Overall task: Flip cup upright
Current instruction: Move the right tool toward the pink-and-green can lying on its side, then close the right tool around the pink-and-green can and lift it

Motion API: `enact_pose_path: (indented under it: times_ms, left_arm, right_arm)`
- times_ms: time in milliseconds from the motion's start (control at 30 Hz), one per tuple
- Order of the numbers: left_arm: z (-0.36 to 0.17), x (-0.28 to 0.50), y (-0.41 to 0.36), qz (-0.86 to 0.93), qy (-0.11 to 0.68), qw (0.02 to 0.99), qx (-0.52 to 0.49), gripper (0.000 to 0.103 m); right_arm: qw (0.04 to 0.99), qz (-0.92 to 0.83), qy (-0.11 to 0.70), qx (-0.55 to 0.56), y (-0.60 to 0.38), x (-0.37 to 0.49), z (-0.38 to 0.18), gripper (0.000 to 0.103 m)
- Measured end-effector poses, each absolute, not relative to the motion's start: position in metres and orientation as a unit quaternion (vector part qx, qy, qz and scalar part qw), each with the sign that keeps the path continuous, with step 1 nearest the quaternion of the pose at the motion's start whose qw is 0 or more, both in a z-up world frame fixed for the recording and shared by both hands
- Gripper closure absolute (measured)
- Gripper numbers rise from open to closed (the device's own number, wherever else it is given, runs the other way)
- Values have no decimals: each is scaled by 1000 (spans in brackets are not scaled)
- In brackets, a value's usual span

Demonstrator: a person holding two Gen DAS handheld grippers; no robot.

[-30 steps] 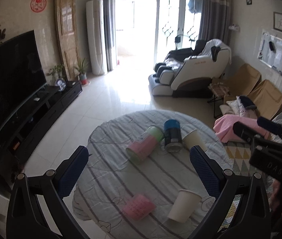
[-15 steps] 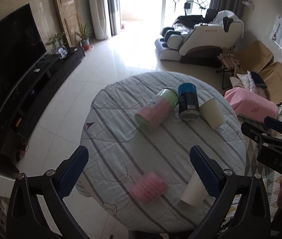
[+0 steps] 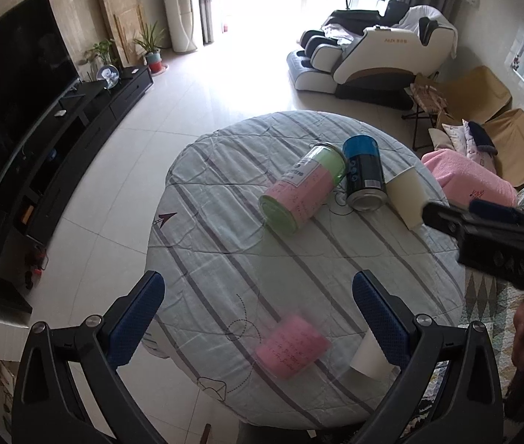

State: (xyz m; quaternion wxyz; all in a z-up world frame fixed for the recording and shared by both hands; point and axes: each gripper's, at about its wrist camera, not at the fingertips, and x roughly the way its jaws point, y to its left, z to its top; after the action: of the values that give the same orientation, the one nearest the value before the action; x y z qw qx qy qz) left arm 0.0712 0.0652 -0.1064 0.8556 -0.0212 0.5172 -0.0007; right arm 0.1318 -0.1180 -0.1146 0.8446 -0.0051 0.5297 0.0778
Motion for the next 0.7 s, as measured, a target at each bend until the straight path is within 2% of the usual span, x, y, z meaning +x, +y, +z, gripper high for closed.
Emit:
enact_pose_path:
  times_ms: [233, 700]
  left_arm:
    - [-115, 82, 84, -8, 528, 849, -26, 0]
    - [-149, 100, 121, 5, 559, 828, -38, 0]
  right_arm:
    - [815, 88, 572, 19, -83, 182, -142, 21]
    - [751, 46, 654, 75, -45, 258, -231, 21]
